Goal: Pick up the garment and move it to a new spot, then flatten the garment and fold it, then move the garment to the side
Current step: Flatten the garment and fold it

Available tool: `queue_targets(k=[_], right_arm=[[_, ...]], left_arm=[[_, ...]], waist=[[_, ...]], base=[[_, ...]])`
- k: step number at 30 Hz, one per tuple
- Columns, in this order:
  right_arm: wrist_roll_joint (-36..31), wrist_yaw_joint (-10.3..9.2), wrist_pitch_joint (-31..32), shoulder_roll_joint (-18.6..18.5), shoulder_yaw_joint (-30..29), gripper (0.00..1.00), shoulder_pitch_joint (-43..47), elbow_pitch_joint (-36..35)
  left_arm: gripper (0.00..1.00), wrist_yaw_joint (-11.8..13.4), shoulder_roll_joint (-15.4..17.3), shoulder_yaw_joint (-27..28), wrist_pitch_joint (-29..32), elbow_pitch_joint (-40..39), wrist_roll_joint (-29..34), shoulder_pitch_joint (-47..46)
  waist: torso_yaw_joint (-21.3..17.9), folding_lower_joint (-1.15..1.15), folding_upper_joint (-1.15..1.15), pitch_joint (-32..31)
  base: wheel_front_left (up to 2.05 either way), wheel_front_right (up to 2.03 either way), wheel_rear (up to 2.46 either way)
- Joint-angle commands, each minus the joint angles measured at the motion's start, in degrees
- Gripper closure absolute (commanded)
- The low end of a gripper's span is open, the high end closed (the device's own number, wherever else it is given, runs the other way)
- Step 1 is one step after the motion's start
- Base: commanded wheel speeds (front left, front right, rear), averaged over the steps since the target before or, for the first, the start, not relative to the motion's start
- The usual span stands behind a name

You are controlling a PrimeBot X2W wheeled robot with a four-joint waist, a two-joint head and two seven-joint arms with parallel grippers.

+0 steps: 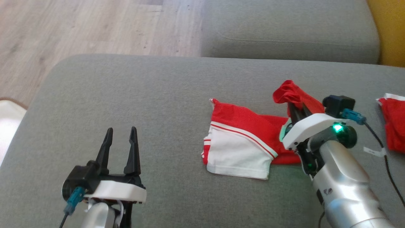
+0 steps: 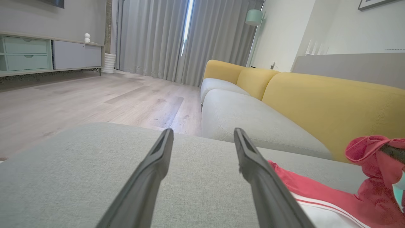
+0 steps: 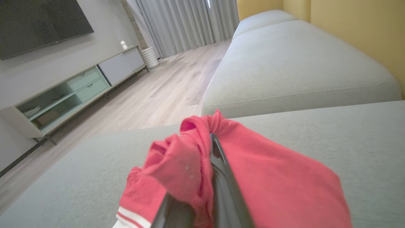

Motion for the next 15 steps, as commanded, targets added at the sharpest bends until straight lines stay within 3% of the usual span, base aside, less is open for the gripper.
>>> queue_targets(k=[1,15], right_arm=[[1.4,-0.05,-0.1,0.6,3.0,1.00,-1.0,-2.2],[9.3,-0.05,-3.6,0.6,17.4,1.00,-3.1,-0.9]], left_arm=[[0.00,0.1,0.2,2.1,-0.3,-1.8,0.6,-3.2],[0.00,-0.2,0.2,0.6,-0.3,-1.4,-0.3,-5.1]], waist=[[1.3,0.00,0.00,0.4],[6.4,0.00,0.00,3.6]], base=[[0.00,0.00,0.00],[0.00,0.00,0.00]])
